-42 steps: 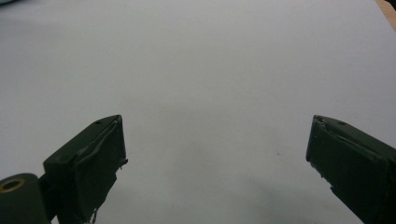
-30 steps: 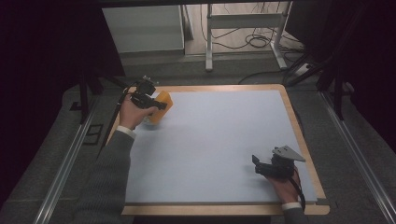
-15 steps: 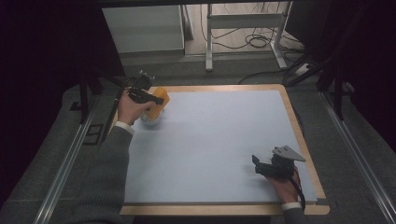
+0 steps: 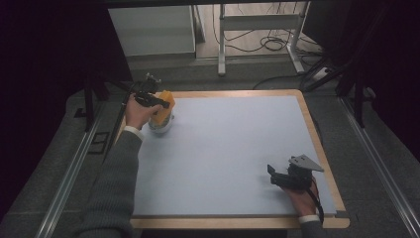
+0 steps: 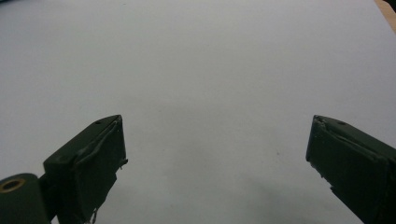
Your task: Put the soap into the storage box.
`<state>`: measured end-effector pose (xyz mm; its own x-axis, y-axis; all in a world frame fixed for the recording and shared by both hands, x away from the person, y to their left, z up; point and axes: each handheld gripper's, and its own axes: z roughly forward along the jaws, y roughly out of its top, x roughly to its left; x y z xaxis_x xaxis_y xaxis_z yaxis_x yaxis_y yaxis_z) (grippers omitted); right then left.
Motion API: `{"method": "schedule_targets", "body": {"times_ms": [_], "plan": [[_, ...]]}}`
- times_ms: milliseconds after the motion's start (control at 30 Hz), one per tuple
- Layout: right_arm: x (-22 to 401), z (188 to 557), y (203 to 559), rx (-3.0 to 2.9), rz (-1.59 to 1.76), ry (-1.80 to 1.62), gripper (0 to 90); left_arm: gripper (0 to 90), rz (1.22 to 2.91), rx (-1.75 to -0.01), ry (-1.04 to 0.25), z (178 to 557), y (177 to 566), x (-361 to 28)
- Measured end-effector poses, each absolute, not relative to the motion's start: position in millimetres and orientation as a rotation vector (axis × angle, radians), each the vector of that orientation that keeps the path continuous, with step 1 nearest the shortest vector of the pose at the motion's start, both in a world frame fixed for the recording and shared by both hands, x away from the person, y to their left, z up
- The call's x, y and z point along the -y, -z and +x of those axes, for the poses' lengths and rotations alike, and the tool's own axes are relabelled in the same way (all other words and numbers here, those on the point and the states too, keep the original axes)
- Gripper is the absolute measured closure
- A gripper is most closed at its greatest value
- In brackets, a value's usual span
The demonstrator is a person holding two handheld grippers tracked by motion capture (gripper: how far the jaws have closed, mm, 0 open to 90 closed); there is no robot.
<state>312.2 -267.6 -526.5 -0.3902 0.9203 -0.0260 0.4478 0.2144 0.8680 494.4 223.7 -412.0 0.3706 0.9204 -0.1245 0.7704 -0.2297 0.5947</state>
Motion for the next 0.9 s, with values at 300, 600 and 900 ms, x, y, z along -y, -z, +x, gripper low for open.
{"method": "schedule_targets", "body": {"times_ms": [300, 600, 900], "plan": [[267.4, 312.1, 526.5, -1.936, 1.263, -1.103, 4.9, 61.2, 2.01, -1.538, -0.295, 506.0, 426.3, -237.0], [267.0, 312.0, 526.5, -1.935, 1.261, -1.096, 4.9, 61.2, 1.981, -1.608, -0.279, 513.4, 443.2, -247.8], [266.9, 312.0, 526.5, -1.933, 1.263, -1.096, 5.0, 61.2, 1.966, -1.629, -0.248, 520.2, 455.3, -247.5]]}}
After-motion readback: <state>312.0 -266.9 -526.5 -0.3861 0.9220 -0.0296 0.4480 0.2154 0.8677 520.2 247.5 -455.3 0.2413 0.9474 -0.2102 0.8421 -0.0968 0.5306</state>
